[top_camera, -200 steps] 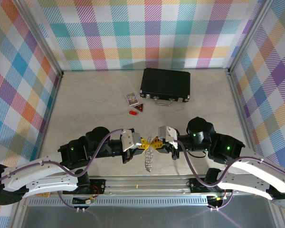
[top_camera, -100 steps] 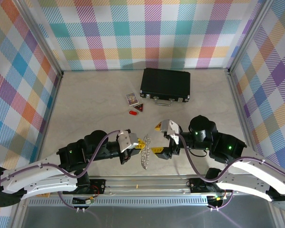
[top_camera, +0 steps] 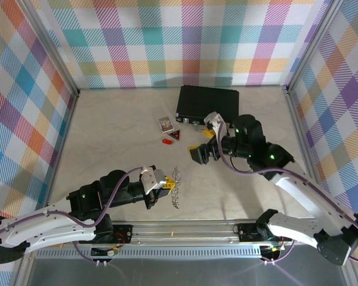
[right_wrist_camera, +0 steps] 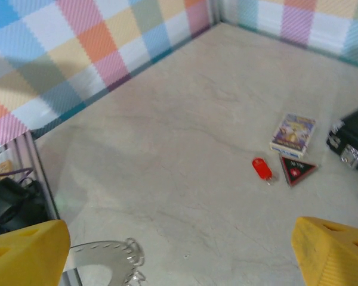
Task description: Put the keys on the keyring
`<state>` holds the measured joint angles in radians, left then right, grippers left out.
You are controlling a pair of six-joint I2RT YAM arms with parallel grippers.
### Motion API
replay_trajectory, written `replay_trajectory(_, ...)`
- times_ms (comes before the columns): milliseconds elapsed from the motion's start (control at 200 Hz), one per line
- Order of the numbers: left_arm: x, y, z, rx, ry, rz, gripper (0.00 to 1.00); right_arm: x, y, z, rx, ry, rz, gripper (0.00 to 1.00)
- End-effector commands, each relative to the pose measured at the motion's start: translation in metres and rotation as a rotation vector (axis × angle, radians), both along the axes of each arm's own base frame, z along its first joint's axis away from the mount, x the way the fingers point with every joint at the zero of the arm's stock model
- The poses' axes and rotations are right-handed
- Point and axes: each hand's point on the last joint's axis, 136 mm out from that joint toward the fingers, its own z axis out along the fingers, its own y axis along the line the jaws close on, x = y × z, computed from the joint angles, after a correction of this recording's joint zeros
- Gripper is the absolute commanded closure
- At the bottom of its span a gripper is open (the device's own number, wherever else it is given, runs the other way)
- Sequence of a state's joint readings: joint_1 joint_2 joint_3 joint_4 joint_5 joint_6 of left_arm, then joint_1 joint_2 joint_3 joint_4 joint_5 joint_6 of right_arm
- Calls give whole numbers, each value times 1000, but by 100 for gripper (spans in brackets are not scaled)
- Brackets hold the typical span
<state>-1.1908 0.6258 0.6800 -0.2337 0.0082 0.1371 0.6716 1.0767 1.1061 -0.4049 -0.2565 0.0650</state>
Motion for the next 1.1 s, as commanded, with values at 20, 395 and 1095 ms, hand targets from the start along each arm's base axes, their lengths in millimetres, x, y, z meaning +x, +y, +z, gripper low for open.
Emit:
replay_trajectory(20, 3, 7, 12, -72, -1, 42, 100, 27, 6, -10, 38, 130, -51, 5)
replay_trajectory(395, 3, 18, 1, -66, 14, 68, 100, 98, 23, -82, -102, 274, -137, 6)
replay_trajectory(1095, 18, 28, -4, -80, -2, 170, 100, 165, 60, -174, -221, 426, -136, 8)
